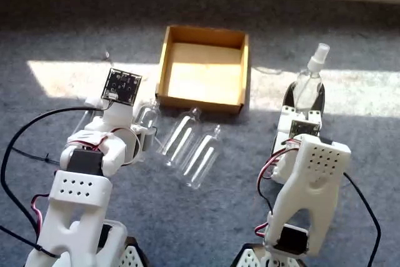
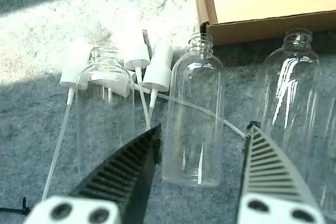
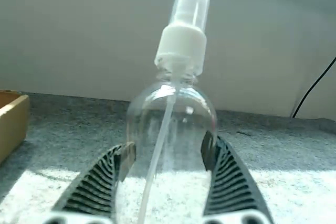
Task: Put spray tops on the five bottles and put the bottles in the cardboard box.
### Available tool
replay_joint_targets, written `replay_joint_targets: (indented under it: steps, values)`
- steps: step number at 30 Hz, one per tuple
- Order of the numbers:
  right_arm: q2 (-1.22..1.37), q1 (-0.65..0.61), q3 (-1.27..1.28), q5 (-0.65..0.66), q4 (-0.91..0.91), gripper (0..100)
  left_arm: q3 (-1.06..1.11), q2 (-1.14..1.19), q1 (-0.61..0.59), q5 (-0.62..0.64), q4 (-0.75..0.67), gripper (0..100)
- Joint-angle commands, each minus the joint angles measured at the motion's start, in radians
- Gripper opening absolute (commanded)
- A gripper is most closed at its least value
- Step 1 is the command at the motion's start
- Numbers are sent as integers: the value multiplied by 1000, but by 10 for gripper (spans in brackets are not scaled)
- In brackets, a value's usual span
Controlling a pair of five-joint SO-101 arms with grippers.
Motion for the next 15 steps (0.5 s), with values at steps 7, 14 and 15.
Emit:
replay_joint_targets:
  steps: [7, 14, 15]
  values:
    - [-2, -15, -87, 12, -5, 6, -4, -7, -8, -11, -20, 245]
    - [257, -13, -377, 15, -5, 5, -4, -7, -8, -11, -20, 245]
    - [289, -12, -417, 37, -1, 5, -4, -7, -8, -11, -20, 245]
